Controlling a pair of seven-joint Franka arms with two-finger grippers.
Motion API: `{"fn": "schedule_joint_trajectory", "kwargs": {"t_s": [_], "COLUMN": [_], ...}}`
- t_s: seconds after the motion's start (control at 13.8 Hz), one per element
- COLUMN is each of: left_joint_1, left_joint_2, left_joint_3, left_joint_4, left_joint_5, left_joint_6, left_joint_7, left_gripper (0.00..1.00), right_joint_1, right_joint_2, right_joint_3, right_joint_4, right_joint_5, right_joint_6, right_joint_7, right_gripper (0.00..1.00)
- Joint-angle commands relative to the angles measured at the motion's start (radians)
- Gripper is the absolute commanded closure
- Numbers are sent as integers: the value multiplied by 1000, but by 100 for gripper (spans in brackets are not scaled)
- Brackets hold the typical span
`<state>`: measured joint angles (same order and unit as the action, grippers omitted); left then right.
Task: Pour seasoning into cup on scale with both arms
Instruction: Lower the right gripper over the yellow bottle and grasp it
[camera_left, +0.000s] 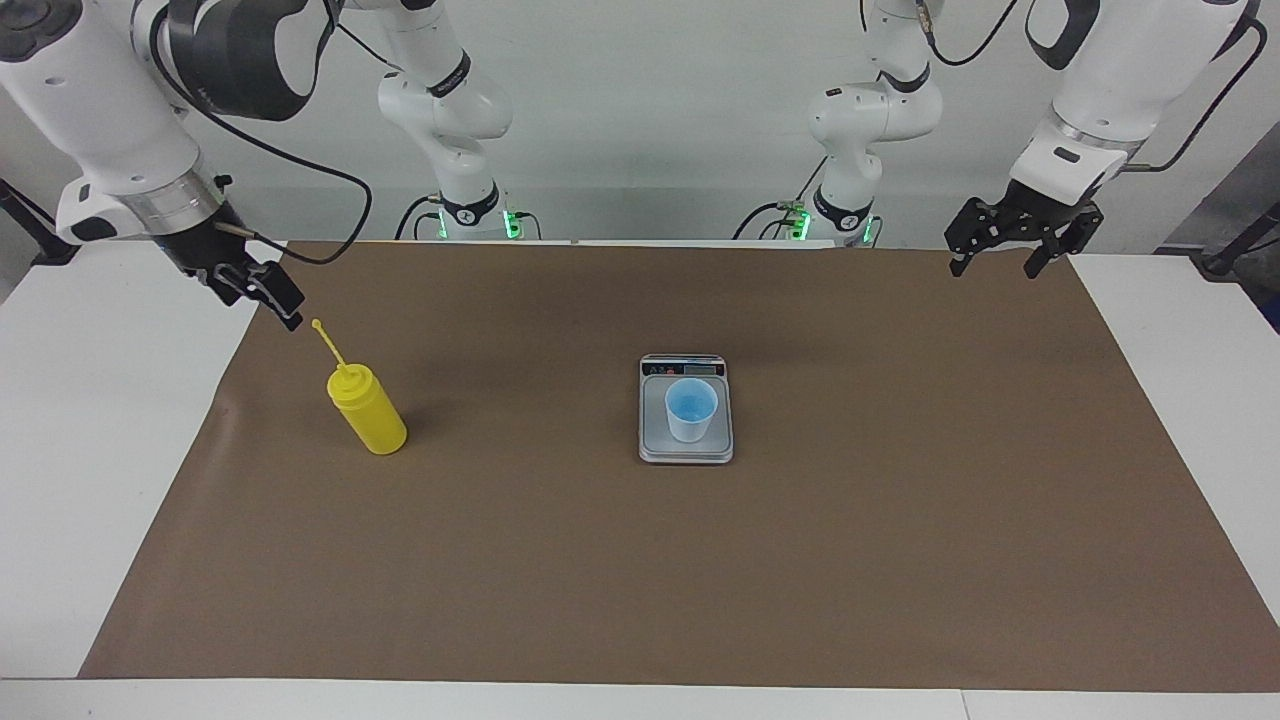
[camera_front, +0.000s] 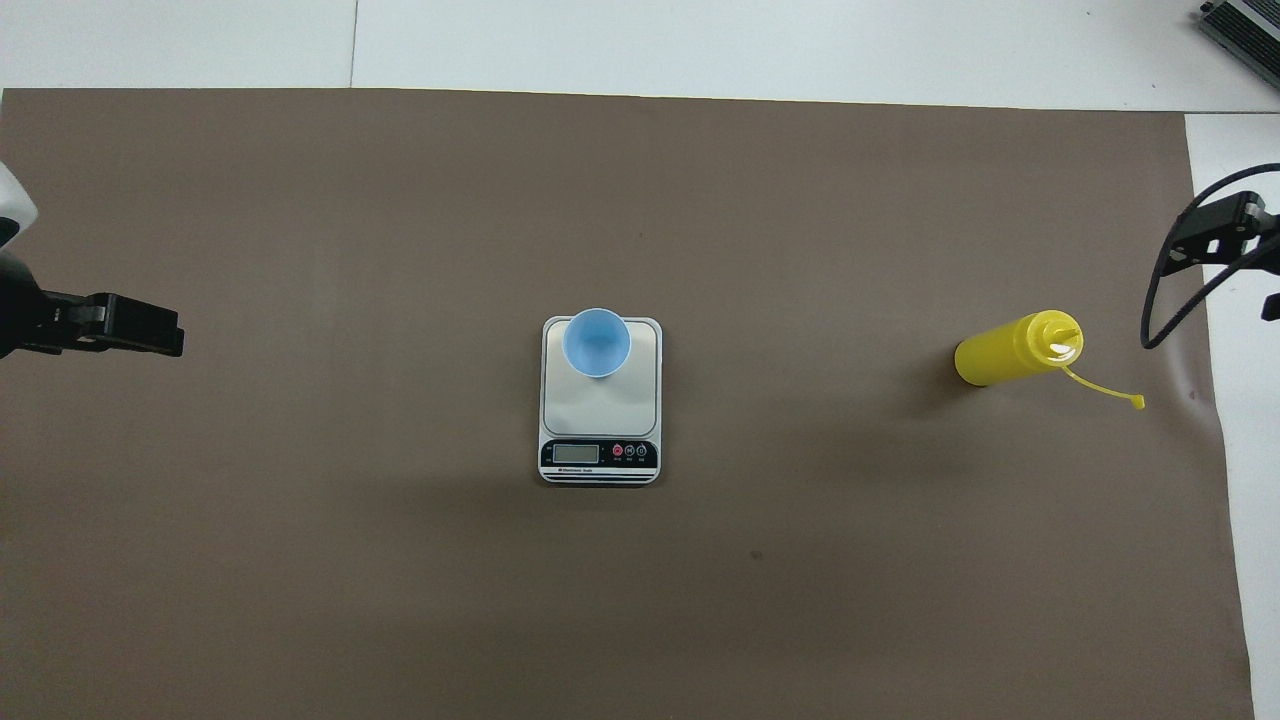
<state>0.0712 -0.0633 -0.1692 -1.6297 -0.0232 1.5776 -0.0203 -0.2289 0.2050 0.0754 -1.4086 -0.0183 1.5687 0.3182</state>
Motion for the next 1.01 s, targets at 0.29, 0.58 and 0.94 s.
{"fn": "schedule_joint_trajectory", "kwargs": {"t_s": [0.29,0.58,0.94], "left_joint_1": [13,13,13], "left_joint_2": [-13,-13,-13], "left_joint_3": [-4,-6,-4], "left_joint_4": [-13,-13,-13], "left_joint_5": [-12,-12,-12], "left_joint_6": [-8,-10,-8], "left_joint_7": [10,10,11], "left_gripper": [0,0,0], "right_joint_1": [-70,-81,-121], "right_joint_2": [289,404,456], "right_joint_3": [7,6,6], "right_joint_4": [180,229,179], "right_joint_5": [52,158,348], "right_joint_6": [17,-1,-42], "right_joint_7": [195,306,459], "right_gripper": [0,0,0]}}
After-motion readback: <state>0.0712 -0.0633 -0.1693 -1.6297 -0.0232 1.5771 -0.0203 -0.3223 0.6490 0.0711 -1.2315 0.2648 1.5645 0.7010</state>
